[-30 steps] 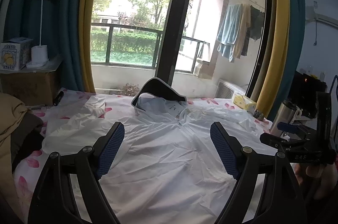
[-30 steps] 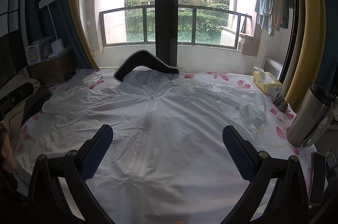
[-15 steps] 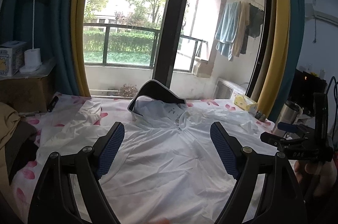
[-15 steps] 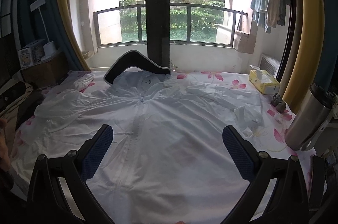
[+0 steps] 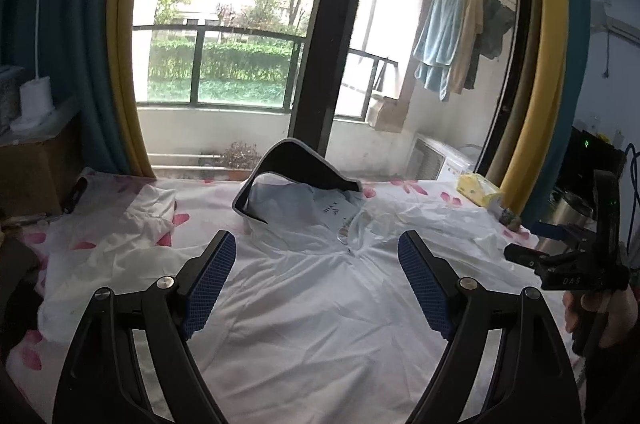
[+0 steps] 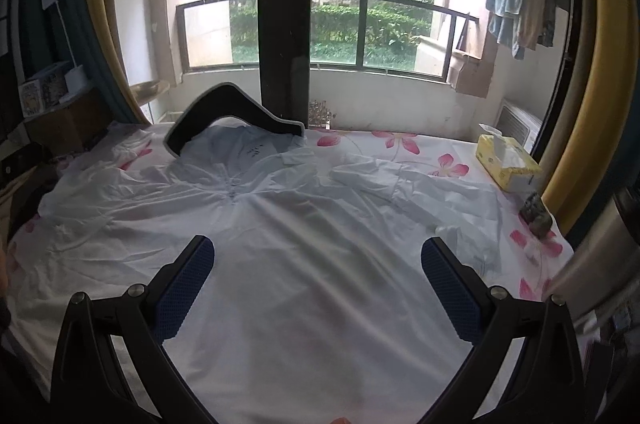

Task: Fold large clothes

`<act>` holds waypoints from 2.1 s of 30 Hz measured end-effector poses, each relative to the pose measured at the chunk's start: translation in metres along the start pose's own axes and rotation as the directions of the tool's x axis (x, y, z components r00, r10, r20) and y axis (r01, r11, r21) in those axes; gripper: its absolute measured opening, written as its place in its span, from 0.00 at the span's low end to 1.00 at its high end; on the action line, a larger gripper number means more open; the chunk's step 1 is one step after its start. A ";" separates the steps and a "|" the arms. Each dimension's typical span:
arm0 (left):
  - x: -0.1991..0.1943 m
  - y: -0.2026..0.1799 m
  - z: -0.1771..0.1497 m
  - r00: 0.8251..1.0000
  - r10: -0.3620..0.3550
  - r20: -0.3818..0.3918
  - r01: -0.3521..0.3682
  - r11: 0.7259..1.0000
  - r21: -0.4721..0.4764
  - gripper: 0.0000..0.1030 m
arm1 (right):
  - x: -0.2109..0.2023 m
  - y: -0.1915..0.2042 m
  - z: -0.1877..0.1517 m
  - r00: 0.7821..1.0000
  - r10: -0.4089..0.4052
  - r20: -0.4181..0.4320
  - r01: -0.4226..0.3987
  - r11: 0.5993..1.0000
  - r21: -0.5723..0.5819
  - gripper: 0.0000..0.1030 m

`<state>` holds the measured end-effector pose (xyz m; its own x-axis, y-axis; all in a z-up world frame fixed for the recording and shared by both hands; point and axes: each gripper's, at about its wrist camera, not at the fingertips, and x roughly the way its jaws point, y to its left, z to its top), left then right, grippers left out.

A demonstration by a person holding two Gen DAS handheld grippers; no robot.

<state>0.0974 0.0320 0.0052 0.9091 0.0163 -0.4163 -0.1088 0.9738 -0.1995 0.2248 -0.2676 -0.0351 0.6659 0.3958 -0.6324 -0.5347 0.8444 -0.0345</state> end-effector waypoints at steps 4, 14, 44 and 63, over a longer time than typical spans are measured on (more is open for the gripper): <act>0.023 0.009 0.001 1.000 0.018 -0.024 -0.018 1.000 -0.015 0.83 | 0.022 -0.015 0.012 1.000 -0.012 -0.016 0.011 0.999 -0.041 0.99; 0.083 0.043 -0.007 0.992 0.071 -0.105 -0.077 0.996 -0.055 0.83 | 0.090 -0.031 0.042 0.996 -0.010 -0.087 -0.003 0.988 -0.155 0.99; 0.126 0.064 -0.032 0.970 0.159 -0.186 -0.176 0.982 -0.076 0.83 | 0.182 -0.039 0.052 0.983 0.061 -0.171 -0.086 0.986 -0.142 0.08; 0.040 0.077 -0.001 0.982 0.181 -0.062 -0.186 0.978 -0.099 0.83 | 0.081 -0.009 0.087 0.997 0.061 0.041 -0.053 0.984 -0.172 0.00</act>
<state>0.1255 0.1072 -0.0278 0.8477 0.1779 -0.4998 -0.3153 0.9266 -0.2050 0.3286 -0.2116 -0.0187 0.6529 0.4608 -0.6011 -0.6507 0.7474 -0.1339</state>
